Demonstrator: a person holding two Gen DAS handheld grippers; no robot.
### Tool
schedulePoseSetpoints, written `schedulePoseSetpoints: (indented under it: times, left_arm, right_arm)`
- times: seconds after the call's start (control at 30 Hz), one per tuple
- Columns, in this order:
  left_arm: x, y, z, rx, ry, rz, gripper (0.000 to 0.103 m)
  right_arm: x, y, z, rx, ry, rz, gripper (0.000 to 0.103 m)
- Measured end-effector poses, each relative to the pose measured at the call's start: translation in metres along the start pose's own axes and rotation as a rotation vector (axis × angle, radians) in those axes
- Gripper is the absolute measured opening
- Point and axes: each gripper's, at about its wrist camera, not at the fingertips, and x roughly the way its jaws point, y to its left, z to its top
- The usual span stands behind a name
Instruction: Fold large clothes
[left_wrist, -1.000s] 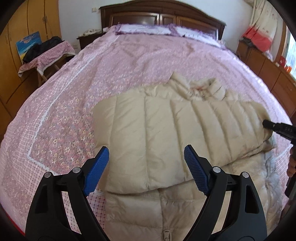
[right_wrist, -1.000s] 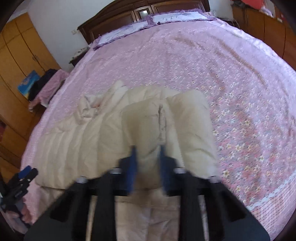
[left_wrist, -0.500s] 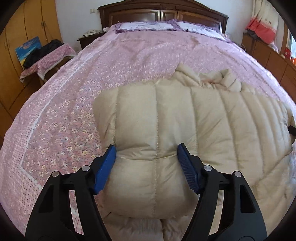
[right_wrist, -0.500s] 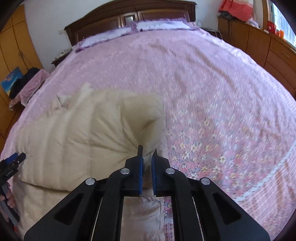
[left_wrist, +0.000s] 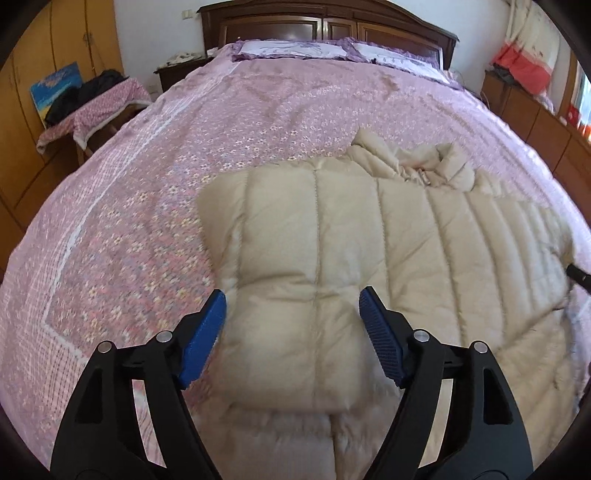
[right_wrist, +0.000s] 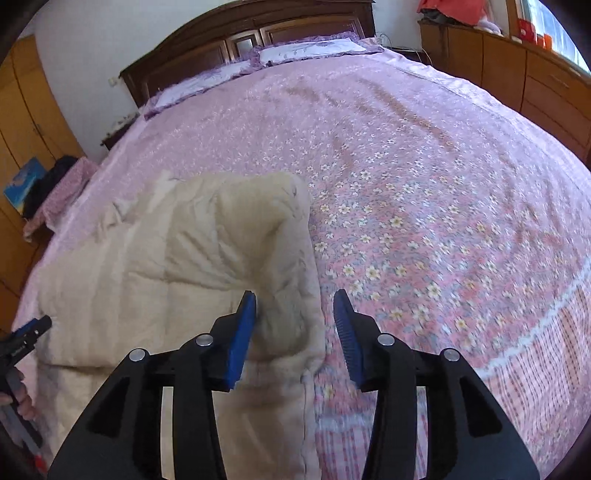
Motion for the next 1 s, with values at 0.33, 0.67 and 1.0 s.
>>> schedulePoseSetpoints:
  times: [0.33,0.67,1.0]
  left_arm:
    - [-0.060,0.020,-0.044,0.025,0.019,-0.002,0.075]
    - [-0.106,0.043,-0.116,0.016,0.069,0.018,0.075]
    - [-0.129,0.058,-0.170,-0.018,0.137,-0.006,0.075]
  right_arm:
    - [-0.068,0.013,-0.040,-0.087,-0.014,0.047,0.057]
    - [-0.106,0.008,-0.117,-0.158,0.061,0.029,0.063]
    - [-0.126,-0.010,-0.171,-0.148,0.125,-0.006,0.068]
